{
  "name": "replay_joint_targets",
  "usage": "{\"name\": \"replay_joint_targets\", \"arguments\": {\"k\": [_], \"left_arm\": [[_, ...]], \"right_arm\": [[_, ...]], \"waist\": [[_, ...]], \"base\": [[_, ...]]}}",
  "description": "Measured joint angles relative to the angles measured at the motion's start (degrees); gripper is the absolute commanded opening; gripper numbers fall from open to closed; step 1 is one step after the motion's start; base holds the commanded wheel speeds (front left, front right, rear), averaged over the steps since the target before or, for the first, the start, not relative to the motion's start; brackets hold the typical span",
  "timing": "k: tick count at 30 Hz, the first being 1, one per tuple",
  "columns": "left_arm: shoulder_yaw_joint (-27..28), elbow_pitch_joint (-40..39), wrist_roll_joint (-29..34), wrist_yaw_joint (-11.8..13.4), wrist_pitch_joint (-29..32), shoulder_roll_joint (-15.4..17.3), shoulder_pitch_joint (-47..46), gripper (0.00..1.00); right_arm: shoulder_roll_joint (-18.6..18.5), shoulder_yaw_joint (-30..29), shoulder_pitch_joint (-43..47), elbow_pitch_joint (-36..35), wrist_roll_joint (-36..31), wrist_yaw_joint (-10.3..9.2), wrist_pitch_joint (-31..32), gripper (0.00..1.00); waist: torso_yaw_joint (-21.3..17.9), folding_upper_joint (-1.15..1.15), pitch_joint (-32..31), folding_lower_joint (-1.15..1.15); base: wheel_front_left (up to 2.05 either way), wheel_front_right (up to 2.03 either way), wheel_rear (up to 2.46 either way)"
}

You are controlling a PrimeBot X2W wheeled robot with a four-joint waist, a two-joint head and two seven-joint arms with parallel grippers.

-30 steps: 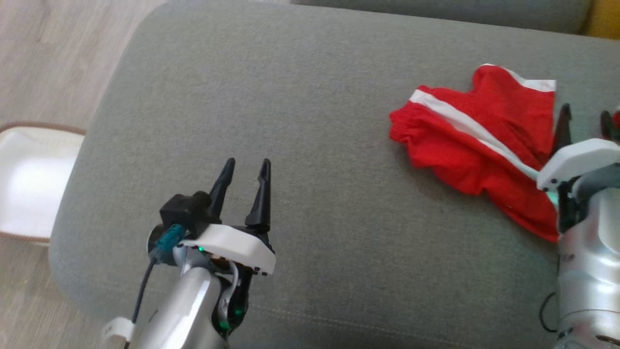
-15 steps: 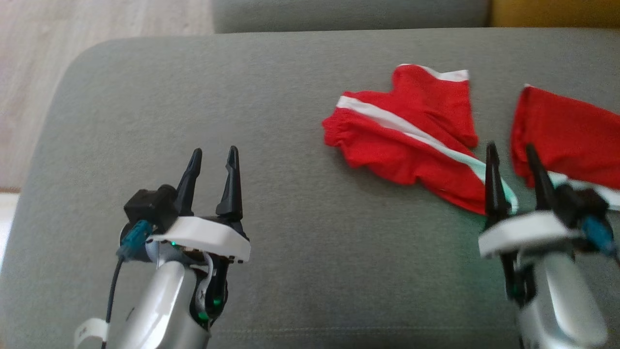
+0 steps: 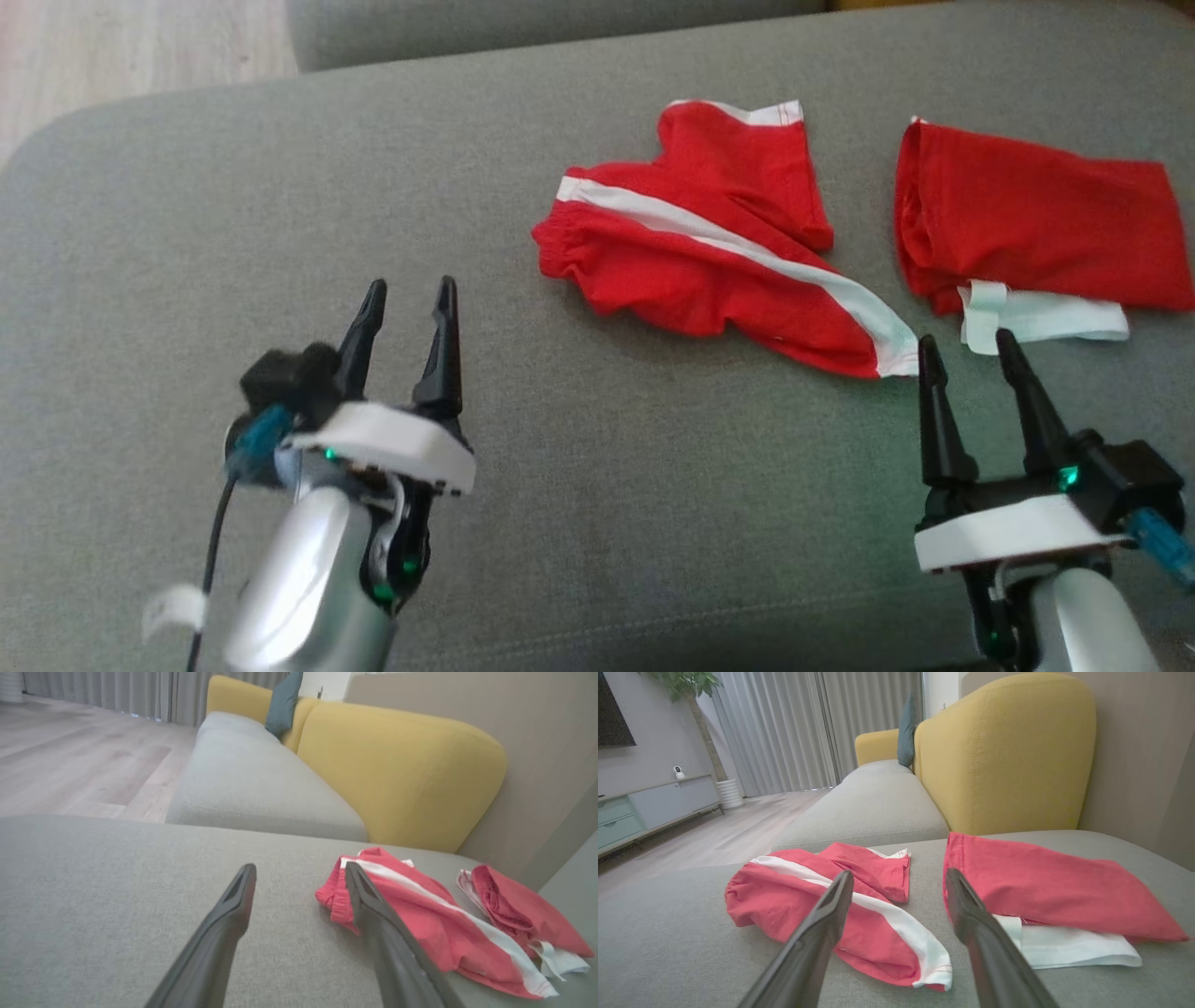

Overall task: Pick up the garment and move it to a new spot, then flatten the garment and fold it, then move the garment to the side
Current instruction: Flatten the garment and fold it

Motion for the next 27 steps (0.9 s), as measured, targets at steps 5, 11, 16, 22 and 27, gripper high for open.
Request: {"name": "replay_joint_targets", "arguments": {"k": [5,11,16,22,27], "left_arm": [[-1.9,4.8,1.4,-1.7,5.2,0.6,-8.1,1.0],[-3.5,12.7,-0.5,-5.0,13.7,0.5,-20.0,1.0],[-4.5,18.7,-3.3,-7.6,18.0,-0.1,-25.4,1.0],[-5.6,25.6,-6.4,-8.6,19.7,-0.7,-30.7,1.0],[-7.2,30.8,-6.9,-8.6,19.7,-0.9,-34.8,1.0]], "right_arm": [[0.0,-1.1,-1.1,-2.0,-0.1,0.0,0.8,1.0],[0.0,0.0,-4.1,-3.2,-1.2,0.0,1.2,1.0],[0.0,0.3,-4.8,-3.1,-1.2,0.0,1.1,1.0],[0.0,1.4,-4.9,-2.7,-1.1,0.0,0.3,1.0],[0.0,2.1,-5.7,-1.9,-1.1,0.0,-0.2,1.0]], "waist": [[-0.8,0.0,2.5,0.0],[-2.0,0.0,6.1,0.0],[-3.4,0.0,8.5,0.0],[-5.1,0.0,10.5,0.0],[-6.3,0.0,11.2,0.0]], "base": [[0.0,0.0,0.0],[0.0,0.0,0.0],[0.0,0.0,0.0],[0.0,0.0,0.0],[0.0,0.0,0.0]]}}
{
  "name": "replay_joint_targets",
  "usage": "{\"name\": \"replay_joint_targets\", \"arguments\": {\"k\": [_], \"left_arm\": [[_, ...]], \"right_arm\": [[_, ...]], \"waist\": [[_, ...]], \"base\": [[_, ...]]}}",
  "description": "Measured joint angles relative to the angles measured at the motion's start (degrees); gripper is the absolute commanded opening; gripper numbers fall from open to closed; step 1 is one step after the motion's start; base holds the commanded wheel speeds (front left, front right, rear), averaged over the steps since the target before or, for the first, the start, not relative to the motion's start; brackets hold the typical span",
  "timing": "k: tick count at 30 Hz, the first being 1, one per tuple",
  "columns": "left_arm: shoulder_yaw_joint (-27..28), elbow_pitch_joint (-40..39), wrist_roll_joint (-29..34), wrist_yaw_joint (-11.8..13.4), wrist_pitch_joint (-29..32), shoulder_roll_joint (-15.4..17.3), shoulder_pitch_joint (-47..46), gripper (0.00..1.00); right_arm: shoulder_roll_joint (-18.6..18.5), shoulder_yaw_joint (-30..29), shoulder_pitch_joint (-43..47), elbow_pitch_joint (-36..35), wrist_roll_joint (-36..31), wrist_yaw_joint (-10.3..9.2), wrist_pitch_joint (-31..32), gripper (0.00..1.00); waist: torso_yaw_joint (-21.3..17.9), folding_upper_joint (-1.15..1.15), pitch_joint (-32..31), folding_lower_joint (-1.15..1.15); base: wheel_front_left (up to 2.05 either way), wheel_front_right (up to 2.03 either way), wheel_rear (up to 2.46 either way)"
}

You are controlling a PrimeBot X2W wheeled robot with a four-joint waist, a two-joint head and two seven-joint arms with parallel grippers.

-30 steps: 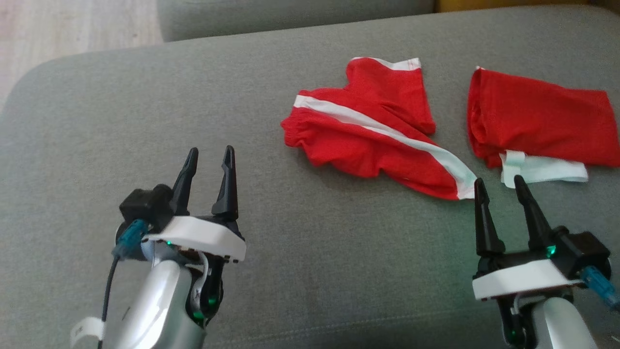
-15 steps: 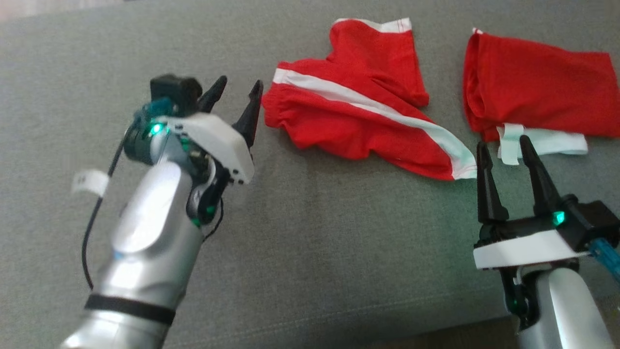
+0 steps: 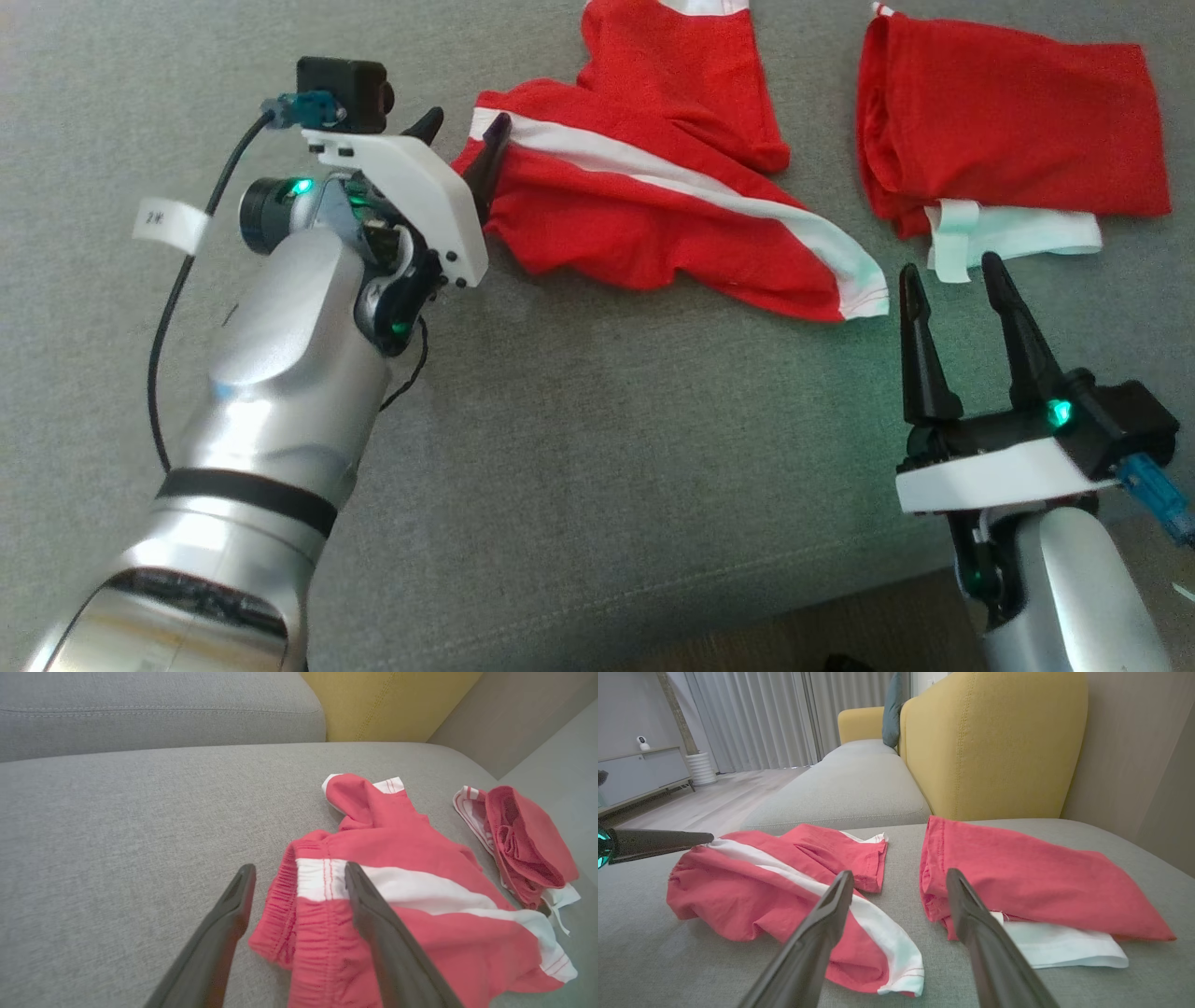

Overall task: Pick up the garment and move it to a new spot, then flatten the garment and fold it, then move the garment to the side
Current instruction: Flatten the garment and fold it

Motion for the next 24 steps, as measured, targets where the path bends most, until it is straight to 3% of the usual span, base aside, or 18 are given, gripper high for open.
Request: {"name": "replay_joint_targets", "arguments": {"k": [11,16,17,18,19,20,24], "left_arm": [[-4.4,5.5,-5.8,-1.0,-0.4,-0.2,-2.2,1.0],[-5.9,6.6,-7.4,-1.0,-2.6,-0.2,-3.3,0.53],[-6.3,6.8,-7.7,-1.0,-3.1,-0.2,-3.4,0.53],[-6.3,6.8,-7.7,-1.0,-3.1,-0.2,-3.4,0.44],[-6.6,7.0,-8.0,-1.0,-3.3,-0.2,-3.6,0.31],[-7.2,7.3,-8.3,-1.0,-3.5,-0.2,-3.8,0.0],[-8.6,8.1,-9.2,-1.0,-4.5,-0.2,-3.9,0.0]], "right_arm": [[0.0,0.0,-0.5,0.5,0.0,0.0,-0.1,1.0],[0.0,-0.2,-0.5,0.7,0.0,0.0,-0.4,1.0],[0.0,-0.3,-0.5,0.8,-0.1,0.0,-0.4,1.0],[0.0,-0.3,-0.5,0.8,-0.1,0.0,-0.4,1.0],[0.0,-0.3,-0.5,1.0,-0.1,0.0,-0.4,1.0],[0.0,-0.3,-0.5,1.0,-0.1,0.0,-0.4,1.0],[0.0,-0.5,-0.5,1.3,-0.1,0.0,-0.4,1.0]], "waist": [[-1.3,0.0,0.4,0.0],[-1.2,0.0,0.2,0.0],[-1.1,0.0,0.1,0.0],[-1.1,0.0,0.1,0.0],[-1.0,0.0,0.1,0.0],[-0.9,0.0,0.0,0.0],[-0.5,0.0,-0.4,0.0]], "base": [[0.0,0.0,0.0],[0.0,0.0,0.0],[0.0,0.0,0.0],[0.0,0.0,0.0],[0.0,0.0,0.0],[0.0,0.0,0.0],[0.0,0.0,0.0]]}}
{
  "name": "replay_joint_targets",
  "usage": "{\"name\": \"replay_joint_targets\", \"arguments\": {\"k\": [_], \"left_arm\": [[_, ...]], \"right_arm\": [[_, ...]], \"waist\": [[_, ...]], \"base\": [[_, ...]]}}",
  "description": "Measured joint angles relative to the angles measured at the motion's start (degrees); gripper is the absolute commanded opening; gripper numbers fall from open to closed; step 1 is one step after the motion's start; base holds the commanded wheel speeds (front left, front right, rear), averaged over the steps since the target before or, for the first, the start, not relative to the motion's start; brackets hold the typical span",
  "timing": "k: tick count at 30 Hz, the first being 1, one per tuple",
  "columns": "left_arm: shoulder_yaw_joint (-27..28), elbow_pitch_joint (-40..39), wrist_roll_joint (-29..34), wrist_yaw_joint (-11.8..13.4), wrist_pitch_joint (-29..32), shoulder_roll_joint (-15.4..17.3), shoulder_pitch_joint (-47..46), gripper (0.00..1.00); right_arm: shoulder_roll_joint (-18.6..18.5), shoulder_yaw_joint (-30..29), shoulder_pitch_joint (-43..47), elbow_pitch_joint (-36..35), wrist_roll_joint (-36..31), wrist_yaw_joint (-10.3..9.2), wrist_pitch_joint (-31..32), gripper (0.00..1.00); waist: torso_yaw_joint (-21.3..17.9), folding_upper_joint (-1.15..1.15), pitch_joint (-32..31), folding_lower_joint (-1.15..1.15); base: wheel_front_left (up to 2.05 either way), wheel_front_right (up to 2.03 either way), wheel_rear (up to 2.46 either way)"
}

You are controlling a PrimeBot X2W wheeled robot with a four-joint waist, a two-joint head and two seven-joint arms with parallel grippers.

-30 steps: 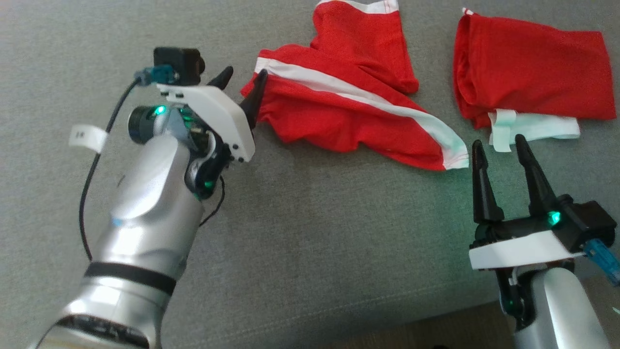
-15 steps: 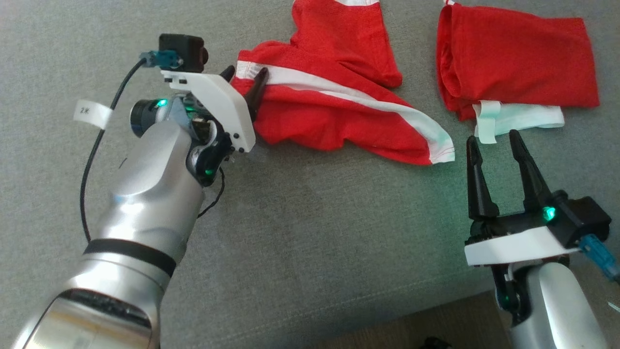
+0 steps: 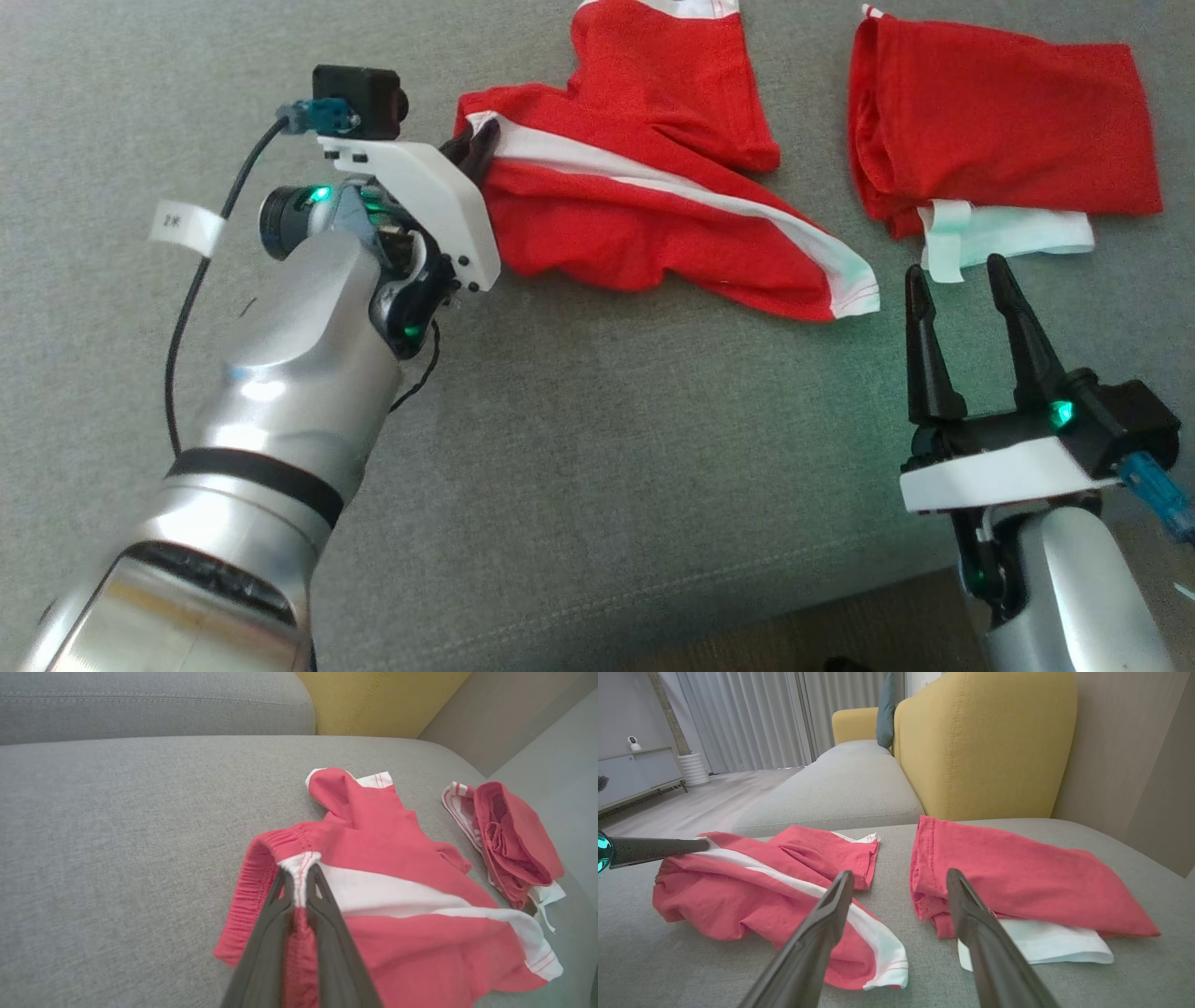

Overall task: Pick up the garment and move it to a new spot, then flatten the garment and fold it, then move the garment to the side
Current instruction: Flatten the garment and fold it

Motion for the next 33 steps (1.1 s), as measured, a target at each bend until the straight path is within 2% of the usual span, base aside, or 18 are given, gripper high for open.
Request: {"name": "replay_joint_targets", "arguments": {"k": [8,16,26,33], "left_arm": [[-2.4,-0.4,-0.5,0.0,-4.6,-0.1,0.0,0.0],[-2.9,-1.4,-2.4,-0.3,-3.1,0.5,0.0,0.0],[-4.4,-1.6,-2.4,-0.8,0.1,1.9,0.0,0.0],[-4.9,-2.0,-2.4,-0.8,0.5,2.4,0.0,0.0]], "right_arm": [[0.0,-1.0,-0.3,1.0,-3.7,0.0,1.5,1.0],[-0.6,1.1,-4.7,5.7,-7.6,0.0,7.6,1.0],[-7.1,9.3,-13.1,16.7,-2.1,0.0,16.7,1.0],[-8.0,12.3,-15.0,21.8,1.0,0.0,18.2,1.0]], "waist": [[2.0,0.0,-1.2,0.0],[3.7,0.0,-2.7,0.0],[2.7,0.0,-3.9,0.0],[2.7,0.0,-3.5,0.0]], "base": [[0.0,0.0,0.0],[0.0,0.0,0.0],[0.0,0.0,0.0],[0.0,0.0,0.0]]}}
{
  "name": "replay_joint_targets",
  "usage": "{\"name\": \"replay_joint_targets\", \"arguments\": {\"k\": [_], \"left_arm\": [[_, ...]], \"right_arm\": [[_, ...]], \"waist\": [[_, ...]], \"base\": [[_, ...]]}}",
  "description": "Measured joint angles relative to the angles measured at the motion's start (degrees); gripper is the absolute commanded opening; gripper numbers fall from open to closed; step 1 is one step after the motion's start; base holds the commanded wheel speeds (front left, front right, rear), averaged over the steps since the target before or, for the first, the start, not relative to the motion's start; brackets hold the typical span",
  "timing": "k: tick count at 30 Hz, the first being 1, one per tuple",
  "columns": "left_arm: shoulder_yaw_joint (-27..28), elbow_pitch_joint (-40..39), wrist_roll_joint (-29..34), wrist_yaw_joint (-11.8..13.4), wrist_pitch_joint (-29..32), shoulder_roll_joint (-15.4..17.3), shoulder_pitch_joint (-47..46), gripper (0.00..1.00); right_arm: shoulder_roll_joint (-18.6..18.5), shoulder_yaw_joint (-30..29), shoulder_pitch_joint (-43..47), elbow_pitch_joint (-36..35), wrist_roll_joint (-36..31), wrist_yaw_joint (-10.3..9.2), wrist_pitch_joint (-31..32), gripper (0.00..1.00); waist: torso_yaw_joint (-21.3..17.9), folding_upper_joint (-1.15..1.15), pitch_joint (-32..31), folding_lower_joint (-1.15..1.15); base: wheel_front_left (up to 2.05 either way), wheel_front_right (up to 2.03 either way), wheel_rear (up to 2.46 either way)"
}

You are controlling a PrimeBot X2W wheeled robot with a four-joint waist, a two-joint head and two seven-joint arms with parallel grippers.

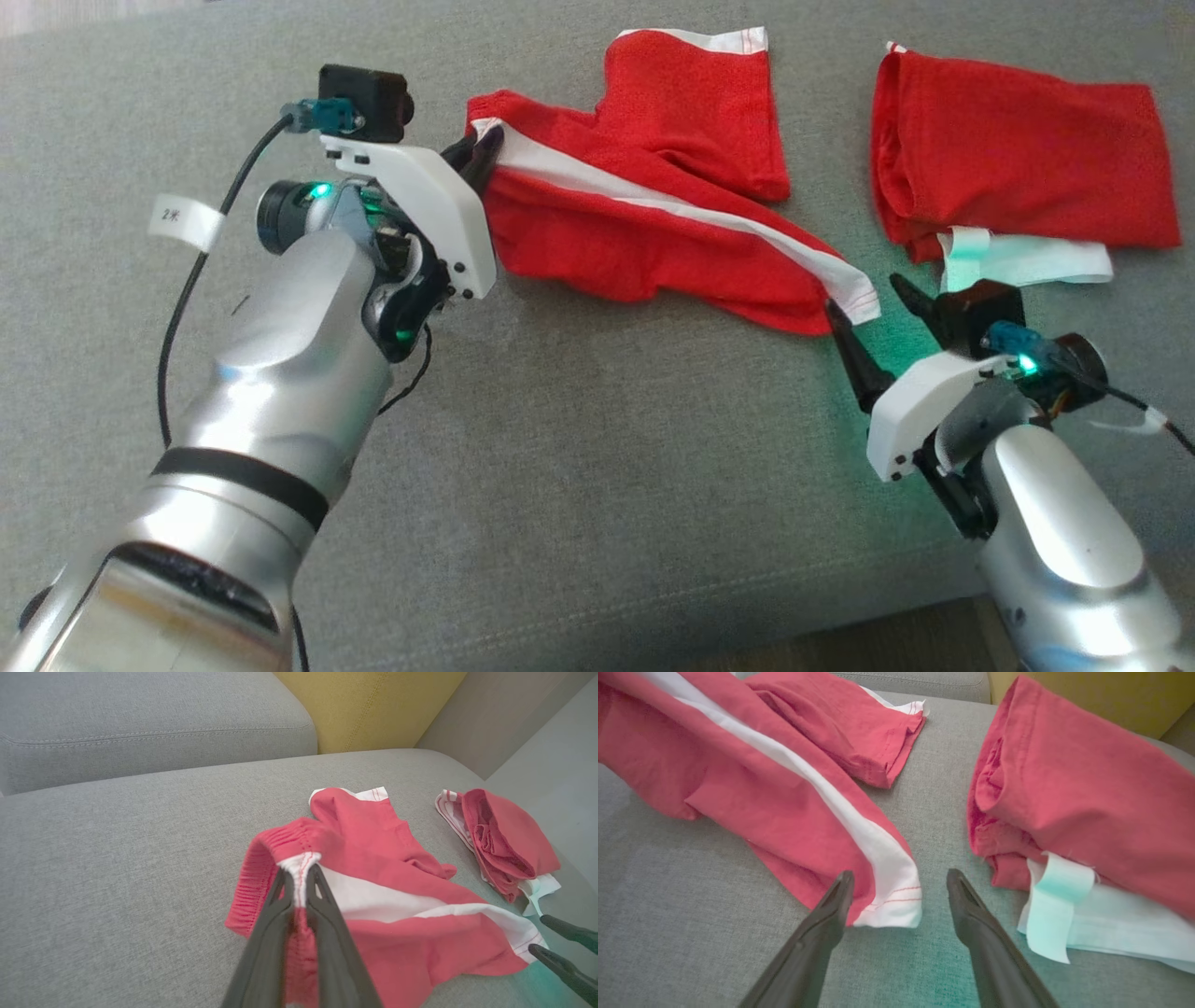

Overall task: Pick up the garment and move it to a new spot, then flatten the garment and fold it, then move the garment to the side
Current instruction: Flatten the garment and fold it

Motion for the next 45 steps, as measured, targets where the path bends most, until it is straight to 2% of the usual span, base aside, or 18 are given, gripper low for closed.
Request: {"name": "replay_joint_targets", "arguments": {"k": [10,11,12,20,30,39,45], "left_arm": [[-0.9,-0.7,0.0,0.0,0.0,0.2,0.0,0.0],[-1.0,-0.8,-0.1,0.0,0.0,0.2,0.0,0.0],[-1.0,-0.9,-0.3,0.0,0.0,0.2,0.0,0.0],[-1.1,-1.8,-0.3,0.4,-1.5,0.7,0.0,0.0],[0.2,-7.8,-0.3,1.4,-6.7,2.5,-0.1,0.0],[2.5,-19.8,-0.3,5.3,-10.3,5.0,-2.1,0.0],[2.8,-30.1,0.1,9.0,-10.0,7.6,0.2,0.0]], "right_arm": [[0.0,1.2,-0.3,4.5,0.6,0.0,-1.6,1.0],[0.0,1.2,-0.5,4.8,0.6,0.0,-1.8,0.87],[0.0,1.3,-0.7,5.0,0.6,0.0,-2.1,0.0],[-1.3,-0.6,-2.0,1.6,0.6,0.0,-6.0,0.0],[-5.1,-5.7,-8.8,-12.7,0.0,0.0,-7.2,0.0],[-5.2,-9.1,-13.8,-20.7,-1.0,0.0,-7.3,0.0],[-4.1,-9.5,-9.6,-26.6,-1.6,0.0,-5.4,0.0]], "waist": [[0.5,0.0,0.3,0.0],[0.6,0.0,0.3,0.0],[0.7,0.0,0.3,0.0],[1.0,0.0,-1.0,0.0],[1.6,0.0,-5.0,0.0],[3.2,0.0,-10.9,0.0],[4.8,0.0,-14.3,0.0]], "base": [[0.0,0.0,0.0],[0.0,0.0,0.0],[0.0,0.0,0.0],[0.0,0.0,0.0],[0.0,0.0,0.0],[0.0,0.0,0.0],[0.0,0.0,0.0]]}}
